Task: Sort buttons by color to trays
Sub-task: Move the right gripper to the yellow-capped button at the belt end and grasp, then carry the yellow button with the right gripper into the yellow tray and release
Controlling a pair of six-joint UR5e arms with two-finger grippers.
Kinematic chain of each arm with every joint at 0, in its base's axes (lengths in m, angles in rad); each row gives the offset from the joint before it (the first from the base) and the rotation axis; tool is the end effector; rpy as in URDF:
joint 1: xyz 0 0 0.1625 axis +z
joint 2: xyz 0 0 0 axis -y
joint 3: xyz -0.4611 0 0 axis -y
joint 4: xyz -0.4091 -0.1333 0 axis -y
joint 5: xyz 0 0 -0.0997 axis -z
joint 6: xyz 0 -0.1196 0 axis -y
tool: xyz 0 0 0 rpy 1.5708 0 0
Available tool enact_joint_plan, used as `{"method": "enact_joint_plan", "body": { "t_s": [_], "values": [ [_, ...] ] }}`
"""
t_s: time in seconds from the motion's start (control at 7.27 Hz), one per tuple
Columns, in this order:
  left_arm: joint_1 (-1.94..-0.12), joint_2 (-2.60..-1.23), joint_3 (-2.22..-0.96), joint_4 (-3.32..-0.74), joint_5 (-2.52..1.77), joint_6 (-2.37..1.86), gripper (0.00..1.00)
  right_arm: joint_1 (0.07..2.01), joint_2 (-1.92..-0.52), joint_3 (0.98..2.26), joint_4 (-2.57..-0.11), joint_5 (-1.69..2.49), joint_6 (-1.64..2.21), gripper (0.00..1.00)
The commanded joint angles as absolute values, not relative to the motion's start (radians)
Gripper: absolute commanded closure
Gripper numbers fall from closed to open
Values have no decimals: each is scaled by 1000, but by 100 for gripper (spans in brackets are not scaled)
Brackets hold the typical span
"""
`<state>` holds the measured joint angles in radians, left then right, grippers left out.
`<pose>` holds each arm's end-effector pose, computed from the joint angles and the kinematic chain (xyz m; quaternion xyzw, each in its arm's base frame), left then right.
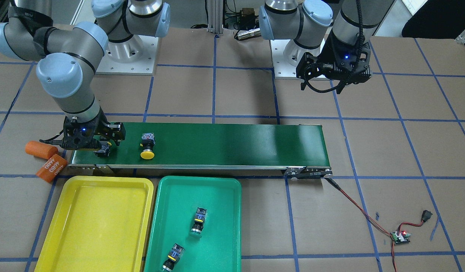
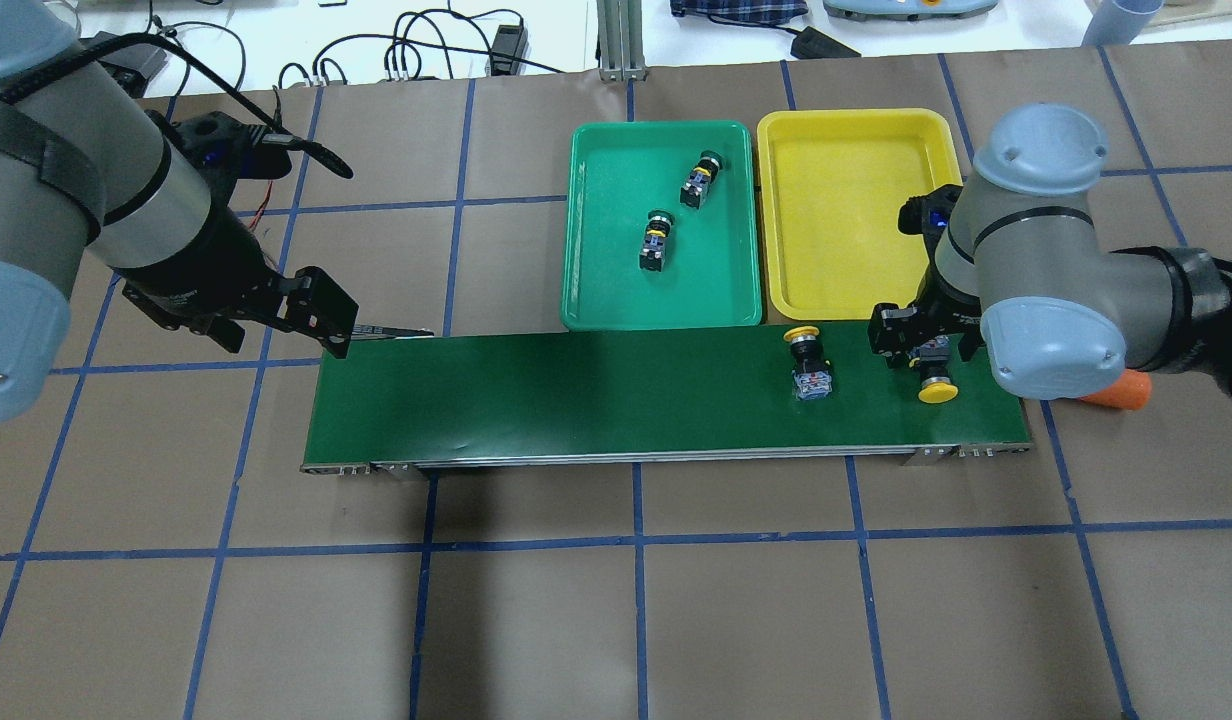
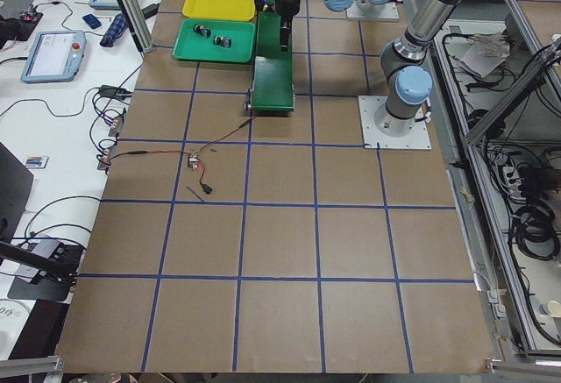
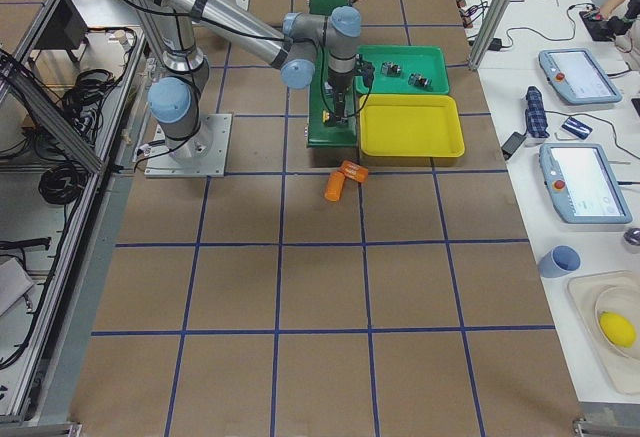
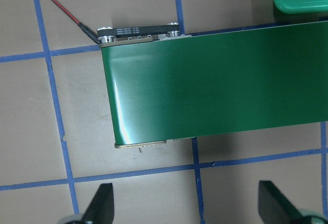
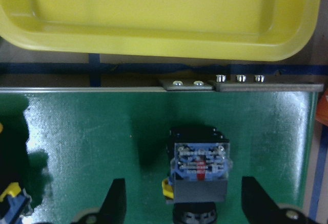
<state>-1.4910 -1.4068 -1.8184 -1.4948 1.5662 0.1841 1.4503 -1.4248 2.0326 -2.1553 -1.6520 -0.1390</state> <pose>-0.0991 -0.4405 0.4629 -0.0521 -0.9986 -0.0035 0.0028 0.0626 -0.5110 0.2636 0.0097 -0.9991 -0.0168 0.0387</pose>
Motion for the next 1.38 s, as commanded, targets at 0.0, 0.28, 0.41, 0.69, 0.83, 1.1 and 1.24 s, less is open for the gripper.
{"method": "enact_joint_plan", "body": {
  "t_s": [0.0,0.28,0.41,0.69,0.83,1.1,1.24],
  "values": [
    [-1491,-1407,-1818,-1494,1566,184,0,1436,-1390,2033,-2171,-1655,-170,79],
    [-1491,-1405,-1818,-1494,1566,184,0,1398,-1393,1996,-2168,-1652,-183,100],
    [-1491,-1407,-1818,-1494,1568,184,0,1400,-1390,1940,-2157,-1654,-181,100],
    [-1491,-1407,-1818,-1494,1566,184,0,1407,-1329,1793,-2134,-1614,-176,100],
    [-1491,-1407,-1818,-1494,1566,184,0,1411,-1263,1714,-2120,-1573,-167,100],
    [-1491,-1405,-1818,-1493,1566,184,0,1433,-1136,1617,-2132,-1563,-166,100],
    [-1491,-1407,-1818,-1493,1566,184,0,1443,-1099,1596,-2134,-1562,-163,83]
  ]
}}
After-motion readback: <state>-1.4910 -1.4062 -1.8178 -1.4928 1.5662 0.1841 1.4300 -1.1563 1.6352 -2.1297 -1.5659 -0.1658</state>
